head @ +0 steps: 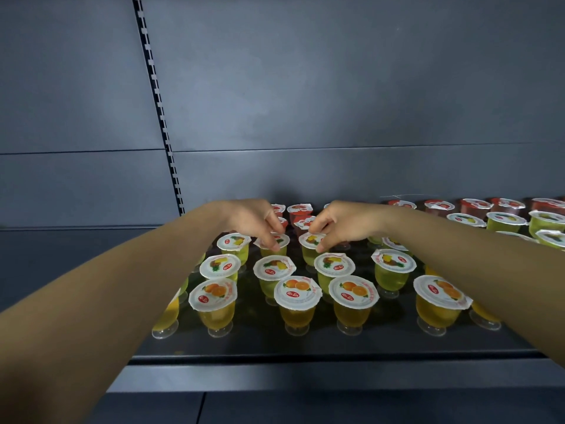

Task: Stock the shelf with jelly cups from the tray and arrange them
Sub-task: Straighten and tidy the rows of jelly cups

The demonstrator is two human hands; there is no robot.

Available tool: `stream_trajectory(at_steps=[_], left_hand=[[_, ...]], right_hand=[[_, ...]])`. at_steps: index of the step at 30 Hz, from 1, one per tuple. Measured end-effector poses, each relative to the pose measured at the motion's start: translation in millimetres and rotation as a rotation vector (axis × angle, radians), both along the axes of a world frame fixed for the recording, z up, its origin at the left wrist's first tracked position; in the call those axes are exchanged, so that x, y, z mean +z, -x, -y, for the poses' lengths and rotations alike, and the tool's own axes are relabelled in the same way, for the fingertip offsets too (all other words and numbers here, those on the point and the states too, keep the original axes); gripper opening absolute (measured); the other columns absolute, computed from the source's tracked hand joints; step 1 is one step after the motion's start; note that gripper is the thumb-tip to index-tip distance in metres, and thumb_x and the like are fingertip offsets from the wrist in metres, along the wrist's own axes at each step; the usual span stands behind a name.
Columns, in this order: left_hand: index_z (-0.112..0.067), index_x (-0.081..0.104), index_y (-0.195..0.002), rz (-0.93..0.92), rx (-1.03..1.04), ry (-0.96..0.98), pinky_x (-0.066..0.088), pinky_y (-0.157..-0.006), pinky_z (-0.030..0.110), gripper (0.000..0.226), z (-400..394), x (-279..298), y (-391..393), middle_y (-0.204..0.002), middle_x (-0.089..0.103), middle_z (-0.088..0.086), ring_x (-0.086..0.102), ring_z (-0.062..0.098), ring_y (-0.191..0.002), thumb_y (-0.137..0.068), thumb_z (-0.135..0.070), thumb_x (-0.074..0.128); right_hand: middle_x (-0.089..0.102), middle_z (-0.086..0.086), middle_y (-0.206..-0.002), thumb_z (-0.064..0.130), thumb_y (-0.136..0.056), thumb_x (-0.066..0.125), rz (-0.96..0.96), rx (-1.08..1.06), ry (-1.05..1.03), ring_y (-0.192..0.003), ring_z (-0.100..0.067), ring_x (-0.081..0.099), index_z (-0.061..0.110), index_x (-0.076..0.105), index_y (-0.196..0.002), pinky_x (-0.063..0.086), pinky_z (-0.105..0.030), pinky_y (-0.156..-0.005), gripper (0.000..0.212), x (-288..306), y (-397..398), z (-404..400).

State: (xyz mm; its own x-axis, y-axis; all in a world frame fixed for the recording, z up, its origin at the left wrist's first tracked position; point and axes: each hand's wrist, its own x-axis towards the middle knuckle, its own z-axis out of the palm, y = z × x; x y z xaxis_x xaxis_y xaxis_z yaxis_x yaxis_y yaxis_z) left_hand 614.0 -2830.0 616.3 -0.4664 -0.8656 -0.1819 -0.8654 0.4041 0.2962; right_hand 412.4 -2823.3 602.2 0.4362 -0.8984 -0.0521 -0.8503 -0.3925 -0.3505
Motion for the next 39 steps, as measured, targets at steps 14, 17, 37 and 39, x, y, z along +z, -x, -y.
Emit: stream_trajectory(at_steps=[14, 17, 37, 39], left_hand=[[-0.019, 0.057, -0.13, -0.036, 0.036, -0.057, 0.036, -0.102, 0.029, 0.043, -0.6, -3.8, -2.9, -0.135, 0.052, -0.008, 0.046, 0.013, -0.126, -0.087, -0.024, 0.065], [-0.019, 0.057, -0.129, -0.025, 0.045, -0.042, 0.037, -0.101, 0.029, 0.044, -0.5, -3.3, -1.2, -0.13, 0.054, -0.01, 0.047, 0.011, -0.123, -0.087, -0.023, 0.065], [-0.023, 0.034, -0.145, 0.258, 0.02, 0.244, 0.023, -0.115, 0.038, 0.062, -92.0, 73.3, 38.6, -0.153, 0.029, -0.003, 0.027, 0.021, -0.14, -0.091, -0.047, 0.054], [-0.024, 0.032, -0.145, 0.255, -0.002, 0.258, 0.023, -0.115, 0.04, 0.064, -114.0, 75.5, 47.6, -0.154, 0.027, -0.002, 0.025, 0.022, -0.141, -0.09, -0.047, 0.055]], right_hand=[[0.056, 0.001, -0.134, 0.021, -0.085, 0.07, 0.048, -0.005, -0.036, -0.118, -0.016, 0.055, 0.016, 0.058, -0.129, 0.046, -0.028, -0.095, 0.046, 1.4, -0.6, -3.6], [0.056, 0.001, -0.135, 0.021, -0.085, 0.07, 0.053, -0.004, -0.041, -0.119, -0.016, 0.054, 0.015, 0.058, -0.13, 0.044, -0.027, -0.094, 0.047, 0.9, 0.0, -2.9], [0.039, 0.0, -0.148, 0.036, -0.088, 0.065, -0.369, -0.148, 0.14, -0.135, -0.022, 0.037, 0.017, 0.039, -0.142, 0.032, -0.034, -0.108, 0.063, 83.8, 52.7, -119.5], [0.035, 0.0, -0.15, 0.04, -0.087, 0.065, -0.416, -0.192, 0.139, -0.135, -0.025, 0.037, 0.021, 0.036, -0.143, 0.032, -0.036, -0.109, 0.066, 87.0, 63.4, -143.9]])
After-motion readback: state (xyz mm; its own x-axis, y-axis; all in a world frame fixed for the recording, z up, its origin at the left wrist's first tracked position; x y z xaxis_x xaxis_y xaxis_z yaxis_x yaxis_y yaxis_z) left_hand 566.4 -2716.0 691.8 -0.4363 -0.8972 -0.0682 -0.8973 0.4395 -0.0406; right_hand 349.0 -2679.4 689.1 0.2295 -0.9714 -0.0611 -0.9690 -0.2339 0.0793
